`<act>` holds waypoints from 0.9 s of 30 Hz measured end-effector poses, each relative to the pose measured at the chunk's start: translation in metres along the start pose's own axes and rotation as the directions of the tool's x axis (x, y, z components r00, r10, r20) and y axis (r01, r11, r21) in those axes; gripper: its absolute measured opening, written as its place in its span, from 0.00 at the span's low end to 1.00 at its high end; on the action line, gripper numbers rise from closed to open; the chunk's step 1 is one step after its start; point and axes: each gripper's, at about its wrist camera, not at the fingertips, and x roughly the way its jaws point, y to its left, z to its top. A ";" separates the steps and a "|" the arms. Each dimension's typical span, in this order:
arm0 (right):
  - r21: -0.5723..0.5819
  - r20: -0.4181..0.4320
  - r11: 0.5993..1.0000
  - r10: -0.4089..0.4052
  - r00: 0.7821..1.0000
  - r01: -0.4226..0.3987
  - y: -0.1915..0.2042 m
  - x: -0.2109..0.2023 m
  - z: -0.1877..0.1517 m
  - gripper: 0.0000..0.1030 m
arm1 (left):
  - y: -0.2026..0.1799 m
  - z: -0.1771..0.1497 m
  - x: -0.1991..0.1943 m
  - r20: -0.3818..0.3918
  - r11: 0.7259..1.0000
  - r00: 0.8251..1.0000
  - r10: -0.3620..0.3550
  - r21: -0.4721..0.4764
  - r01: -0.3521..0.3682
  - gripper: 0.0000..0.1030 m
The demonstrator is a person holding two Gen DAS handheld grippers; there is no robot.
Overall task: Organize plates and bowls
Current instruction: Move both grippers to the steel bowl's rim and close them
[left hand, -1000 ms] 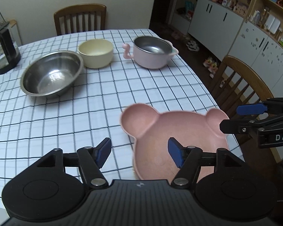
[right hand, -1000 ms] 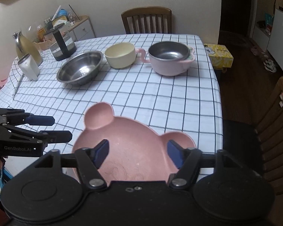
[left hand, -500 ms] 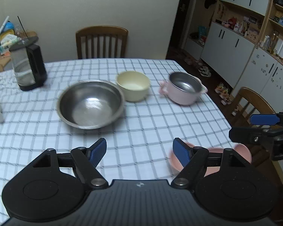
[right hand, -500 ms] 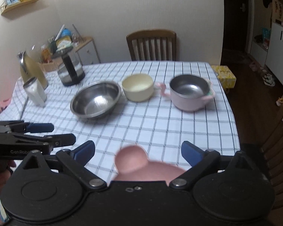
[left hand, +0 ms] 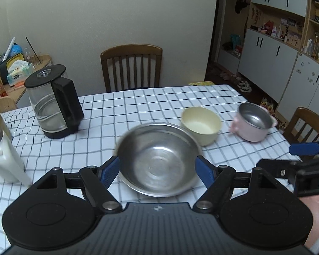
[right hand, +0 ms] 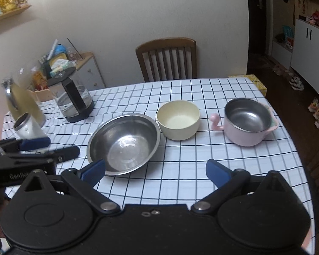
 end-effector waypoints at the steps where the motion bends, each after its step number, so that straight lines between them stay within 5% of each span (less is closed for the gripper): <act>1: 0.004 -0.006 1.000 -0.014 1.000 0.014 0.004 0.007 0.001 0.98 | 0.005 0.002 0.007 -0.005 1.000 1.000 0.001 0.003 -0.001 0.78; 6: 0.039 -0.053 0.997 -0.061 0.997 0.063 0.016 0.045 0.005 0.96 | 0.031 0.007 0.041 -0.033 1.000 0.999 -0.022 -0.014 0.021 0.80; 10: 0.056 -0.083 0.995 -0.080 0.993 0.084 0.021 0.072 0.009 0.94 | 0.049 0.009 0.071 -0.051 0.999 0.998 -0.030 -0.022 0.029 0.97; 19: 0.077 -0.155 0.989 -0.110 0.982 0.123 0.028 0.132 0.016 0.90 | 0.069 0.014 0.131 -0.120 1.000 0.993 0.001 -0.002 -0.001 0.97; 27: 0.102 -0.227 0.981 -0.136 0.964 0.162 0.026 0.171 0.014 0.75 | 0.081 0.012 0.169 -0.209 0.999 0.978 -0.007 -0.048 -0.003 0.97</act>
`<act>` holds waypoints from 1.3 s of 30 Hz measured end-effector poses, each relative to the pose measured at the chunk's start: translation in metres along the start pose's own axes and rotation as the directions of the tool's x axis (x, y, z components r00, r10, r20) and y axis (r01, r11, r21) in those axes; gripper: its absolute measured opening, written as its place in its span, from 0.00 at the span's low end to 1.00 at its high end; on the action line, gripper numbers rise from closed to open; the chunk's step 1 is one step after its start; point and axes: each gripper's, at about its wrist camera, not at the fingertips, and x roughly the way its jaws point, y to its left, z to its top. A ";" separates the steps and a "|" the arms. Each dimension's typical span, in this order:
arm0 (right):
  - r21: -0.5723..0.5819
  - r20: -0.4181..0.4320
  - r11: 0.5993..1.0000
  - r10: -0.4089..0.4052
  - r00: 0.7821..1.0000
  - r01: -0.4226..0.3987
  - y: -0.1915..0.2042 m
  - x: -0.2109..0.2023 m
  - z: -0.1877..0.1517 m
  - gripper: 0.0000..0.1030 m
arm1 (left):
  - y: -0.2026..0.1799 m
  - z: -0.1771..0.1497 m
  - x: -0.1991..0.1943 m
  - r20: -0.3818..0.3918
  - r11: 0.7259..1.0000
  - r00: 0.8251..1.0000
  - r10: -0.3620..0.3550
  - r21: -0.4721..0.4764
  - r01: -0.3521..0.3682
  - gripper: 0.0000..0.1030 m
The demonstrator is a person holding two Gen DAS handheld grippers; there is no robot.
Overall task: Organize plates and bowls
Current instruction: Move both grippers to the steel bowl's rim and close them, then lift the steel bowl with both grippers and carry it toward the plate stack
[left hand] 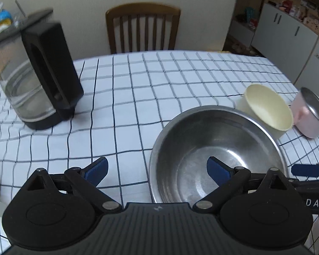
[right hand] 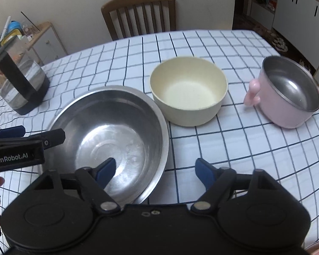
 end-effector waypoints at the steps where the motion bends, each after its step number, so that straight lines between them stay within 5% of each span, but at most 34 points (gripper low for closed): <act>1: 0.004 -0.008 1.000 -0.004 1.000 0.004 -0.001 0.003 0.000 0.72 | 0.002 0.000 0.003 -0.006 1.000 1.000 0.002 -0.009 -0.002 0.95; 3: 0.012 -0.023 1.000 0.000 1.000 0.000 -0.001 0.008 0.001 0.67 | 0.003 0.001 0.007 -0.021 1.000 1.000 0.005 -0.016 -0.005 0.85; 5: 0.019 -0.031 1.000 -0.003 1.000 0.004 -0.002 0.011 0.001 0.59 | 0.004 0.001 0.010 -0.042 1.000 0.999 -0.007 -0.020 0.007 0.63; 9: 0.033 -0.043 0.999 0.007 0.999 -0.006 -0.003 0.014 0.000 0.46 | 0.000 -0.002 0.011 -0.059 1.000 0.998 -0.015 -0.011 0.014 0.50; 11: 0.031 -0.047 0.999 0.011 0.999 -0.009 -0.002 0.014 0.000 0.36 | -0.003 -0.004 0.010 -0.062 1.000 0.998 -0.017 0.007 0.017 0.33; 19: 0.027 -0.047 1.000 0.003 0.999 -0.002 0.001 0.009 -0.004 0.17 | -0.008 -0.010 -0.004 -0.053 1.000 0.999 -0.001 0.018 0.002 0.23; 39: -0.120 -0.086 0.985 0.113 0.990 -0.123 0.024 -0.060 -0.046 0.17 | 0.007 -0.075 -0.112 -0.041 0.998 0.997 0.067 -0.017 -0.067 0.22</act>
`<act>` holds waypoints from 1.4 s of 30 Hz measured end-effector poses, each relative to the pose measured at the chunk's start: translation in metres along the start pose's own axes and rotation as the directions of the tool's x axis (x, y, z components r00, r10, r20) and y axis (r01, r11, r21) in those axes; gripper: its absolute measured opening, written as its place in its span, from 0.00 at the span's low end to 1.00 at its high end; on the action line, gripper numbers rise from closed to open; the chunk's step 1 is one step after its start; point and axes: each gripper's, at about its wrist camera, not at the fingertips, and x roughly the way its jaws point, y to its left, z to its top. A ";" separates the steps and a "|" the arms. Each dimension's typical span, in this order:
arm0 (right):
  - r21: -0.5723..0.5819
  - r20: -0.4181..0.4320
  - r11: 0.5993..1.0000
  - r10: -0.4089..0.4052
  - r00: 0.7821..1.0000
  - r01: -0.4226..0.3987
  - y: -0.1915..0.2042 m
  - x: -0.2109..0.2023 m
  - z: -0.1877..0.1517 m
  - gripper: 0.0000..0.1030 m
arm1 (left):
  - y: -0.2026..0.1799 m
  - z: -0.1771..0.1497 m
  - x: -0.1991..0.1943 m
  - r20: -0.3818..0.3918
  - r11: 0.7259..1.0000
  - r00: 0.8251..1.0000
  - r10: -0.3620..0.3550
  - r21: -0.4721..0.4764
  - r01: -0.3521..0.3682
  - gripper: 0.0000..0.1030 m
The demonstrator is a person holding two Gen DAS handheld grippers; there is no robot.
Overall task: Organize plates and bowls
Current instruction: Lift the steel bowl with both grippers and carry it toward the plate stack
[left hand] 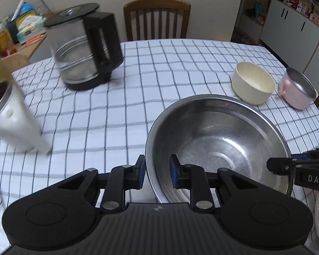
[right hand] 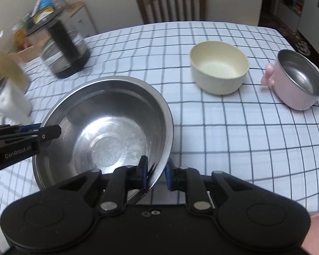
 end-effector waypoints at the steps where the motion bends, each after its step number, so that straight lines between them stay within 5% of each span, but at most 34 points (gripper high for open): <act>1: -0.010 -0.006 1.000 0.009 1.000 -0.009 0.002 -0.004 -0.003 0.17 | 0.001 -0.005 -0.005 -0.005 1.000 1.000 0.001 -0.007 -0.001 0.22; 19: -0.195 -0.126 0.975 0.082 0.989 -0.106 0.036 -0.033 -0.053 0.19 | 0.016 -0.075 -0.046 -0.059 0.997 0.998 0.019 -0.079 -0.023 0.22; 42: -0.195 -0.255 0.970 0.092 0.962 -0.145 0.042 -0.014 -0.095 0.20 | 0.012 -0.131 -0.044 -0.120 0.995 0.992 0.035 -0.085 -0.046 0.22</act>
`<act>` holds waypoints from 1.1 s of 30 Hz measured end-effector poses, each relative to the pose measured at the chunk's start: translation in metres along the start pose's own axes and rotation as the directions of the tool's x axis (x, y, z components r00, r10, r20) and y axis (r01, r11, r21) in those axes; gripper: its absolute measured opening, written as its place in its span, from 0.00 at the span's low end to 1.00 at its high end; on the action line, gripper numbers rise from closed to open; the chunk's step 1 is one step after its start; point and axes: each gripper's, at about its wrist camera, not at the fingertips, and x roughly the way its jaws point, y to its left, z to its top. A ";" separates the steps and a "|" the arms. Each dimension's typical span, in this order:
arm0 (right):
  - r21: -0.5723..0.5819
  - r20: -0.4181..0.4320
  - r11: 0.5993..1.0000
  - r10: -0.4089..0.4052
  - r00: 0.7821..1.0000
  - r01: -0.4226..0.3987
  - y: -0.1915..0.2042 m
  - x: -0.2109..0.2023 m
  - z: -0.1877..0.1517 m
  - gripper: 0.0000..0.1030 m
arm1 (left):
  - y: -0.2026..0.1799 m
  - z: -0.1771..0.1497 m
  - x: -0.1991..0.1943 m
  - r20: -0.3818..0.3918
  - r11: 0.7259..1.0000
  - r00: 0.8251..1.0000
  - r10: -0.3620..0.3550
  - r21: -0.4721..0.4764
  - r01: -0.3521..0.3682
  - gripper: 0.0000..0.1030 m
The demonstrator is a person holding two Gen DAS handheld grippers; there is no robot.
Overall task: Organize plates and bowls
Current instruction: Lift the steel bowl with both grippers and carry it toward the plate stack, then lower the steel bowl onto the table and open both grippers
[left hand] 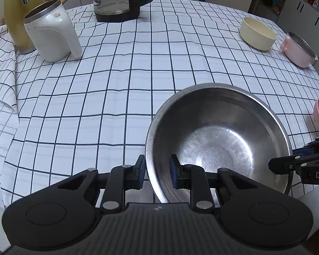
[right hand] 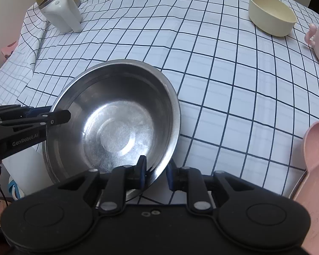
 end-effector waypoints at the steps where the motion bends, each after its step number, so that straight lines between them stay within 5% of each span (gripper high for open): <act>1: 0.005 -0.006 1.000 0.000 1.000 0.000 0.000 0.001 0.000 0.20 | -0.001 -0.001 0.000 0.003 1.000 1.000 0.002 0.005 -0.002 0.22; 14: 0.003 0.021 0.999 -0.040 0.999 0.039 0.007 -0.008 -0.006 0.29 | 0.005 0.001 -0.008 0.011 1.000 1.000 -0.018 0.012 0.018 0.22; 33: 0.095 0.168 0.994 -0.068 0.983 0.053 -0.009 -0.069 -0.007 0.44 | -0.010 0.035 -0.054 0.173 0.992 0.978 -0.115 0.075 0.103 0.23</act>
